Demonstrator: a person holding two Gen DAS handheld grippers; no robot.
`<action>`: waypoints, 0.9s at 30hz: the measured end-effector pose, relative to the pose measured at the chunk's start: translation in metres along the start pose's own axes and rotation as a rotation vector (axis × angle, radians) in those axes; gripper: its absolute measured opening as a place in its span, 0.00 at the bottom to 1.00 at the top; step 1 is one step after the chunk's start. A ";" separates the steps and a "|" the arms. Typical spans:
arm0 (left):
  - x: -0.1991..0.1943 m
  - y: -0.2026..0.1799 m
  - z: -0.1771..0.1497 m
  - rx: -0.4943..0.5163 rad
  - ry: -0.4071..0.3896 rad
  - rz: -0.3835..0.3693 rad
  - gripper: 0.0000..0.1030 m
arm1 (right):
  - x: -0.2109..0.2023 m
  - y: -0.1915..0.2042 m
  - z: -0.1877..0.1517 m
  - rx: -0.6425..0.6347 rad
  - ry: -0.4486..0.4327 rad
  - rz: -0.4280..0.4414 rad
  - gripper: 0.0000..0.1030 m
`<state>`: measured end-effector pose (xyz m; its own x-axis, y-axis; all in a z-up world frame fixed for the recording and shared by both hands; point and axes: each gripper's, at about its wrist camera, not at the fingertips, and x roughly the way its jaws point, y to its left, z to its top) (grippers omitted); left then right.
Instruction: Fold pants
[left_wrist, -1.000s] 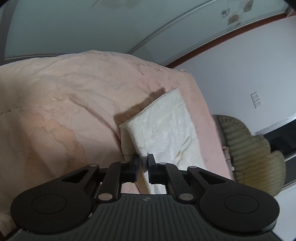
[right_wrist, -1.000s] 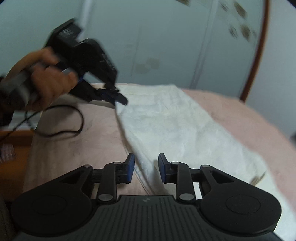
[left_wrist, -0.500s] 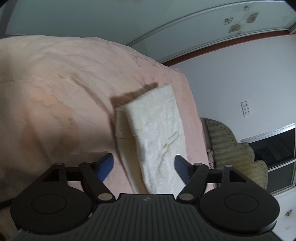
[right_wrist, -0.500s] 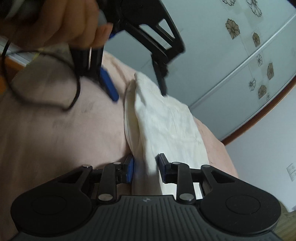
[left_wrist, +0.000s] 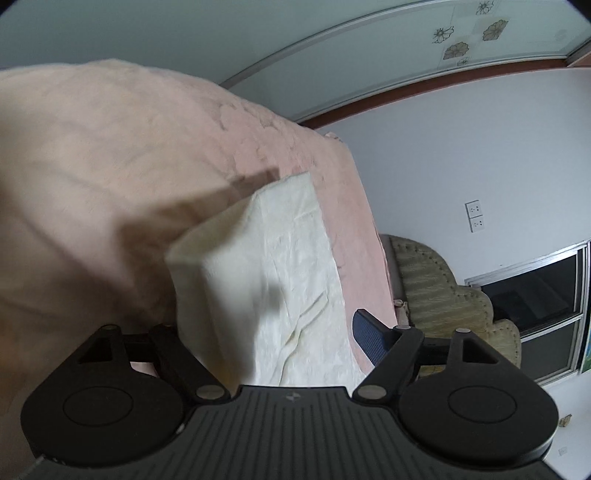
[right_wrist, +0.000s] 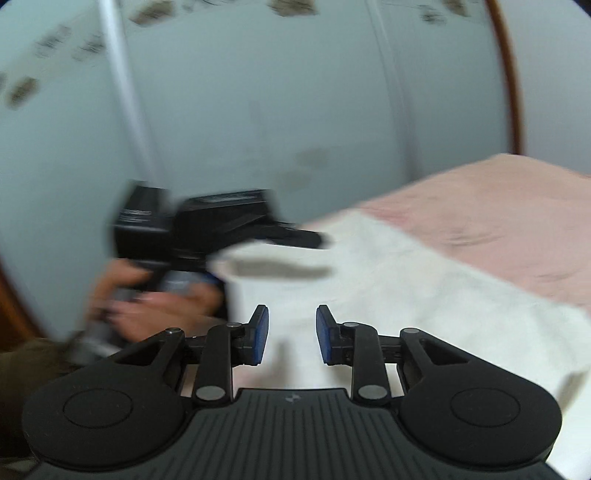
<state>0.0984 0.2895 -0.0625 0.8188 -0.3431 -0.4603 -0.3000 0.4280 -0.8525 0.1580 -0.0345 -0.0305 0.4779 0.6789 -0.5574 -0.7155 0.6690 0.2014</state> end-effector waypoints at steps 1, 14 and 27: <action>0.001 -0.003 0.000 0.017 -0.007 0.009 0.70 | 0.016 -0.003 -0.003 -0.008 0.065 -0.044 0.35; -0.026 -0.092 -0.043 0.522 -0.162 0.142 0.11 | -0.024 -0.017 0.005 -0.092 -0.100 -0.124 0.56; -0.051 -0.219 -0.213 1.089 -0.175 -0.116 0.12 | -0.149 -0.033 -0.034 -0.271 -0.337 -0.164 0.75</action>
<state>0.0185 0.0353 0.0951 0.8975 -0.3428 -0.2775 0.3036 0.9366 -0.1751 0.0925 -0.1680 0.0185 0.7025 0.6615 -0.2625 -0.7029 0.7027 -0.1104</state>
